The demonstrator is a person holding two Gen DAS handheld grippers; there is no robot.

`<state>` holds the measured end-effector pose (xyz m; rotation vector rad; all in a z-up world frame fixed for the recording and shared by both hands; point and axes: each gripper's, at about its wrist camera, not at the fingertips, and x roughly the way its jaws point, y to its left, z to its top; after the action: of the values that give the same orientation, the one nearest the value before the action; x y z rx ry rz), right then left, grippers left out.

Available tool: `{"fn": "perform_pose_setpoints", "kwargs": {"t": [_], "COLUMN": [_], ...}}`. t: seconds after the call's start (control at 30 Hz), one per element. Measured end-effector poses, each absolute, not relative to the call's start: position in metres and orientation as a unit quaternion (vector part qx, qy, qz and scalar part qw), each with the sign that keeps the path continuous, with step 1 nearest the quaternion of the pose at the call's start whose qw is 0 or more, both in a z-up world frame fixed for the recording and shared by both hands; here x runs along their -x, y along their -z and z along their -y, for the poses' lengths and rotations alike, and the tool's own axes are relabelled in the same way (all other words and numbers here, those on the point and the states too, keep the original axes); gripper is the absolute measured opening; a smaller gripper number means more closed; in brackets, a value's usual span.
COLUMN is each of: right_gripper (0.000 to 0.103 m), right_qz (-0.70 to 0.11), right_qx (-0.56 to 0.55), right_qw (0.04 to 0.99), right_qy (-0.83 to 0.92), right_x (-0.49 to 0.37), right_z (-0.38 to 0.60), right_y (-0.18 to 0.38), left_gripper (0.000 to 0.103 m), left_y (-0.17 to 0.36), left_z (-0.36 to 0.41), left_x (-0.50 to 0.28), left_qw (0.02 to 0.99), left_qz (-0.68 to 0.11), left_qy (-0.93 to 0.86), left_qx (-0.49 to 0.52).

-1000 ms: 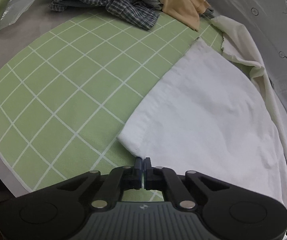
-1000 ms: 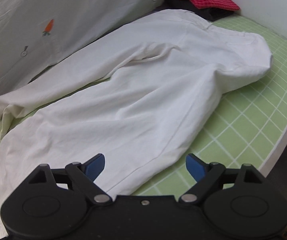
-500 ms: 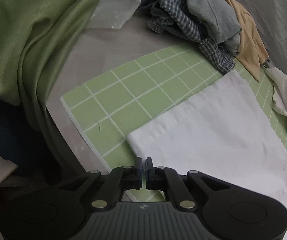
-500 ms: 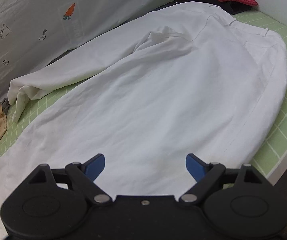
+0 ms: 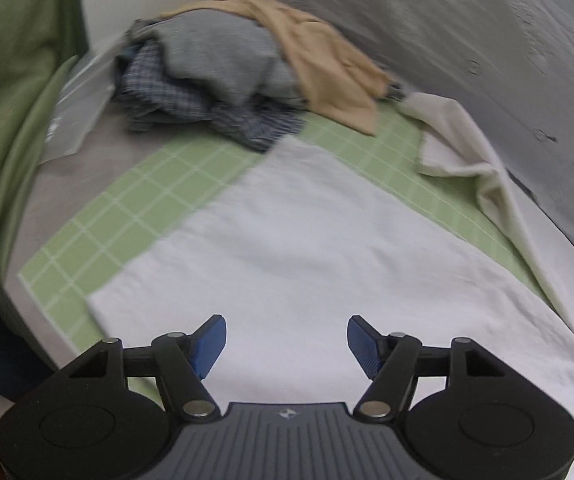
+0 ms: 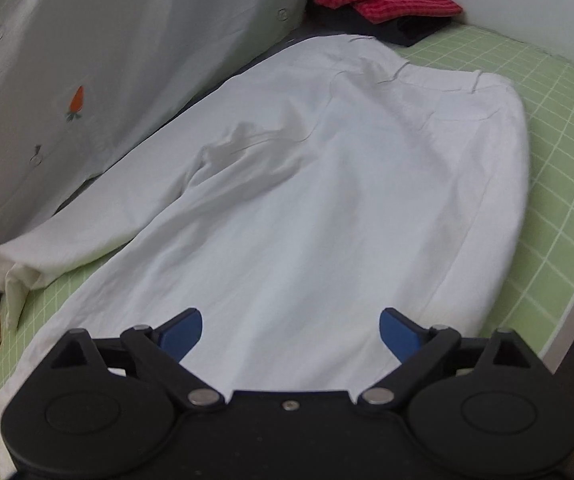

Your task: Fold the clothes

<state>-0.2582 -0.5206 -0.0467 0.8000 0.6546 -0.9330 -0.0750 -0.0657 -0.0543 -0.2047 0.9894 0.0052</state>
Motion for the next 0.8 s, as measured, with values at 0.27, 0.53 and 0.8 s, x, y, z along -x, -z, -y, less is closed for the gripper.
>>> {"fn": "perform_pose_setpoints", "kwargs": {"t": [0.27, 0.53, 0.8], "right_gripper": [0.097, 0.041, 0.014], "right_qz": [-0.281, -0.319, -0.35], "right_qx": [-0.37, -0.36, -0.309], "right_qw": [0.734, 0.752, 0.745], "right_qy": [0.496, 0.45, 0.477], "right_x": [0.335, 0.348, 0.385], "right_z": [0.663, 0.746, 0.77], "right_y": [0.061, 0.078, 0.078], "left_gripper": [0.073, 0.074, 0.074], "left_y": [0.036, 0.033, 0.031], "left_z": [0.196, 0.303, 0.338], "left_x": [0.107, 0.136, 0.122], "left_qw": [0.877, 0.866, 0.861], "left_qz": [-0.472, -0.495, -0.505], "left_qy": [0.03, 0.037, 0.034], "left_qx": [0.083, 0.056, 0.044]}}
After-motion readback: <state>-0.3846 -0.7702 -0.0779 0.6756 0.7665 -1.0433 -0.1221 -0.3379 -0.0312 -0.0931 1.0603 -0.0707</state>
